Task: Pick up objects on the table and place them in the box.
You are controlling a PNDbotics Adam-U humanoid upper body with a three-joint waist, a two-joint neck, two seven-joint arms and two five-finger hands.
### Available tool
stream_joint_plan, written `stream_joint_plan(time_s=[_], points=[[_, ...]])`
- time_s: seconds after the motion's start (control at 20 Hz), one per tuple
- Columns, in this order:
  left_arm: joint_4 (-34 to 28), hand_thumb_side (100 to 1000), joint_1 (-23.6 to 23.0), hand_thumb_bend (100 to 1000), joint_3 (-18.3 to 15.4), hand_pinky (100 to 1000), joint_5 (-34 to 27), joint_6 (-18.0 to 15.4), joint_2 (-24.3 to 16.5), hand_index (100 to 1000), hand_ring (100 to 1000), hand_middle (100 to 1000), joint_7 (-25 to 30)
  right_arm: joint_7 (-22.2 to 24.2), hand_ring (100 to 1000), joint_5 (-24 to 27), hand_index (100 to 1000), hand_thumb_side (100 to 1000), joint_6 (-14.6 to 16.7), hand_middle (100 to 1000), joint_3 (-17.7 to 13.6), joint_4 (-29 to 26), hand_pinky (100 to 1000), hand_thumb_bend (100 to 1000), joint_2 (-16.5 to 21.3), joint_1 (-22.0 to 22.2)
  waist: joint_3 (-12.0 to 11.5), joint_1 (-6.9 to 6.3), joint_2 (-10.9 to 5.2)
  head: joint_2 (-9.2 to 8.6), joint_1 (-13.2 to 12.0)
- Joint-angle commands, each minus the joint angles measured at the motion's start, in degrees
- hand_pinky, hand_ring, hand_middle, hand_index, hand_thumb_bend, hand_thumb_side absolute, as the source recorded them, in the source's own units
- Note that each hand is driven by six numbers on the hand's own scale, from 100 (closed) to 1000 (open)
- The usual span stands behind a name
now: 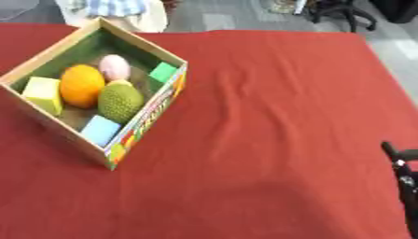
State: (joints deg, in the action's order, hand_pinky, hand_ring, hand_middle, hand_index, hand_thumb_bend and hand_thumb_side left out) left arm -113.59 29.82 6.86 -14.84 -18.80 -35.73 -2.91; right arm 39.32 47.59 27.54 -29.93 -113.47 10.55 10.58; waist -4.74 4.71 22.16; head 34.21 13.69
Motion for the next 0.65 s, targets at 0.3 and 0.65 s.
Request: stream_joint_plan(time_s=[0.3, 0.65], points=[[-1.0, 579, -4.3, 100, -2.7, 728, -5.2, -5.4, 4.6, 900, 787, 756, 0.6, 10.1, 939, 6.5, 745, 523, 7.5, 627, 0.0, -1.1, 1000, 100, 7.8, -7.4, -1.4, -0.66, -2.78, -0.93, 0.9], [-1.0, 584, -4.4, 100, -3.3, 731, -5.9, -6.5, 7.1, 896, 788, 754, 1.0, 11.2, 680, 10.7, 743, 526, 7.0, 621, 1.1, -1.1, 974, 100, 12.7, -13.7, -2.5, -2.01, -3.4, -0.15, 0.7]])
